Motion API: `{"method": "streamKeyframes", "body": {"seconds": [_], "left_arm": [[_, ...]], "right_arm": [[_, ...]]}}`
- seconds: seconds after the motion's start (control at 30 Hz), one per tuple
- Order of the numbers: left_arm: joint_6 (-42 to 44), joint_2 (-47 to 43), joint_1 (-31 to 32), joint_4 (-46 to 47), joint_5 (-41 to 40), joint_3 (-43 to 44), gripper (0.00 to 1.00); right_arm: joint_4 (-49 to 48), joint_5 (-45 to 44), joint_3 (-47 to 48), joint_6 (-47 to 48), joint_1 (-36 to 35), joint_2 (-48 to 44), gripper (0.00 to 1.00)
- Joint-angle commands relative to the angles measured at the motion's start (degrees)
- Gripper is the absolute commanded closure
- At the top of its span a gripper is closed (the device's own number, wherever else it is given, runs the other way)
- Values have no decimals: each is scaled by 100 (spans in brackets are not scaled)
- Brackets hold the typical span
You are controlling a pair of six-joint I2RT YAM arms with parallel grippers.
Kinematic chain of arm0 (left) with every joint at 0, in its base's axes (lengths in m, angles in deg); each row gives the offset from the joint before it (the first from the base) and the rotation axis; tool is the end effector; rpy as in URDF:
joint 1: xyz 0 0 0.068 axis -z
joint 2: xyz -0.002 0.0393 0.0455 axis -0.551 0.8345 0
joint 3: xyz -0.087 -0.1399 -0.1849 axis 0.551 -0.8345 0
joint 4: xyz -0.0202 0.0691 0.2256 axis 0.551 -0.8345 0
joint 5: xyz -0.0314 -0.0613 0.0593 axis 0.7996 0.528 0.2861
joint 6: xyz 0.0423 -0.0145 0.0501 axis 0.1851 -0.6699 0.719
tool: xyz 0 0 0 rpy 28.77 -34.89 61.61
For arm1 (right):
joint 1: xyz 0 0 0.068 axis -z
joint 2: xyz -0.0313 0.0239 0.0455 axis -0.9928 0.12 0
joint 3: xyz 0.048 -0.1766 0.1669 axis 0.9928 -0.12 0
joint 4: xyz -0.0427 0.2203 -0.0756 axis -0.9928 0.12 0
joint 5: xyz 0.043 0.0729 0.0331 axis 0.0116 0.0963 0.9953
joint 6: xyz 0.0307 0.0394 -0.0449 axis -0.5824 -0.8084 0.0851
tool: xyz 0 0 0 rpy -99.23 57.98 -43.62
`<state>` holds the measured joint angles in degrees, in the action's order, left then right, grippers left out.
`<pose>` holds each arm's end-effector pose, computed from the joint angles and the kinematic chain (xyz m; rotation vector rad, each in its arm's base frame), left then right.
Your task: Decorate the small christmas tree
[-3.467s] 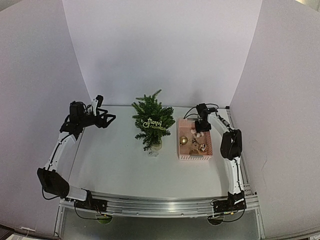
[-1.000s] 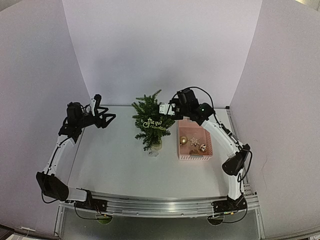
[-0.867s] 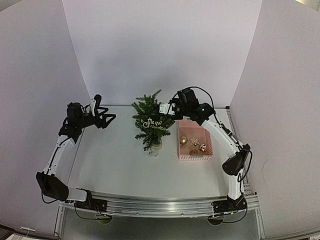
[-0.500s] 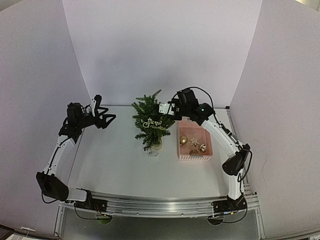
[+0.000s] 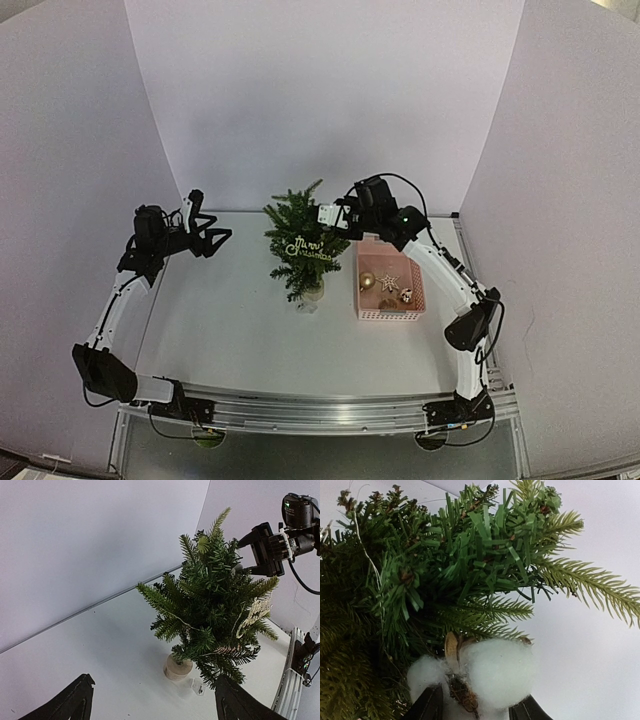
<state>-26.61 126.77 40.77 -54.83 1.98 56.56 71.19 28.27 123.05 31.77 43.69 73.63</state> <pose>0.2810 -0.0732 0.3648 0.6962 1.7326 -0.7457 0.3417 0.2802 0.3777 -1.5740 1.3234 -0.2407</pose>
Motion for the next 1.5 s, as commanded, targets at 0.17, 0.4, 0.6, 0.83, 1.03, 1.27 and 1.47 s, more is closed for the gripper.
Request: {"method": "streamKeyframes", "body": {"seconds": [0.17,0.4,0.6,0.83,1.03,1.27,1.47], "left_arm": [[52,-149,1,219,51,-47,16],[54,-159,3,200,59,-62,16],[77,-144,3,190,73,-44,16],[71,-141,2,201,86,-55,16],[81,-132,1,202,94,-55,16],[84,-144,5,196,107,-60,15],[-13,-228,5,312,122,-142,15]], "right_arm": [[-184,52,208,-229,-5,-294,53],[-219,58,18,-293,18,-484,52],[-236,49,-123,-361,37,-623,51],[-248,176,-220,-508,57,-687,50],[-259,300,-213,-632,57,-655,49],[-357,778,63,-1427,162,-714,49],[-699,1566,78,-2937,394,-1006,48]]}}
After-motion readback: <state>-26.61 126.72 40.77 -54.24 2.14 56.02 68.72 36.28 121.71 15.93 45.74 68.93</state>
